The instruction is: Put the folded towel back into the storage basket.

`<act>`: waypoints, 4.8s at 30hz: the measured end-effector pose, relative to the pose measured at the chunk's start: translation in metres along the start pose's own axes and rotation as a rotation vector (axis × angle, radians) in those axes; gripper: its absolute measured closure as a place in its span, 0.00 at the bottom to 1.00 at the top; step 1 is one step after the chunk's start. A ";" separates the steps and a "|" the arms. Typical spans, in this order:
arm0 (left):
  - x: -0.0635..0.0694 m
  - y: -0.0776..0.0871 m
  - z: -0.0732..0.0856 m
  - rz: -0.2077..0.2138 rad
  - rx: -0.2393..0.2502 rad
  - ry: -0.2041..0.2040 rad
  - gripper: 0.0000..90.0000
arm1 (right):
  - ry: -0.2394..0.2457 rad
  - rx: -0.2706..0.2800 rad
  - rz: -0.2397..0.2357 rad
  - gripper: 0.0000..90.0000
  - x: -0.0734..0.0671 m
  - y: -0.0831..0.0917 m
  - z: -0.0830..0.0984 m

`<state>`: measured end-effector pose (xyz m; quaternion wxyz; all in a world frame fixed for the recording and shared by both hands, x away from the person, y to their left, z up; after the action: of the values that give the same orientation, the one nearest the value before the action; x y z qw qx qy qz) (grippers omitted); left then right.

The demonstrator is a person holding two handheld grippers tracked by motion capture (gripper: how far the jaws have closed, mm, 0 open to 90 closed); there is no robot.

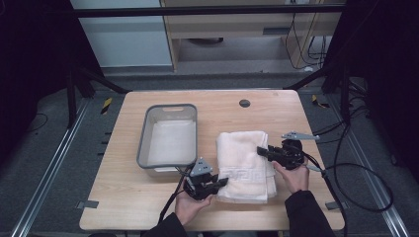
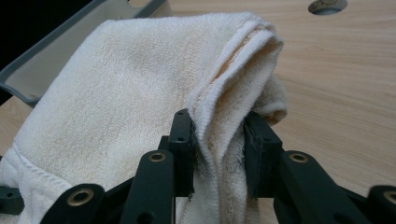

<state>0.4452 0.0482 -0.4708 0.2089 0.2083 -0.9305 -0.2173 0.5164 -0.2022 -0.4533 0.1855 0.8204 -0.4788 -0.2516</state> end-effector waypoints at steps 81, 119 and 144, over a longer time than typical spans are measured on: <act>-0.015 0.110 -0.066 -0.139 0.265 -0.070 0.83 | 0.126 0.280 -0.018 0.76 -0.086 0.014 -0.109; -0.059 0.167 -0.067 -0.269 0.316 -0.002 0.83 | 0.187 0.289 -0.038 0.76 -0.146 -0.030 -0.154; -0.088 0.189 -0.056 -0.357 0.303 0.054 0.82 | 0.201 0.273 -0.040 0.76 -0.176 -0.067 -0.162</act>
<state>0.4890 0.2271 -0.3585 0.1583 0.4042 -0.8950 -0.1028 0.5853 -0.0052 -0.3184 0.1144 0.8684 -0.4711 -0.1044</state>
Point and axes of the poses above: each handheld gripper's, and its own axes: y roughly backward along the jaws, z roughly out of its underside, x roughly to its right, the point moved 4 cm from there along -y, roughly forward along the jaws, and after that the axes turned 9 degrees about z, right-handed, at the moved point
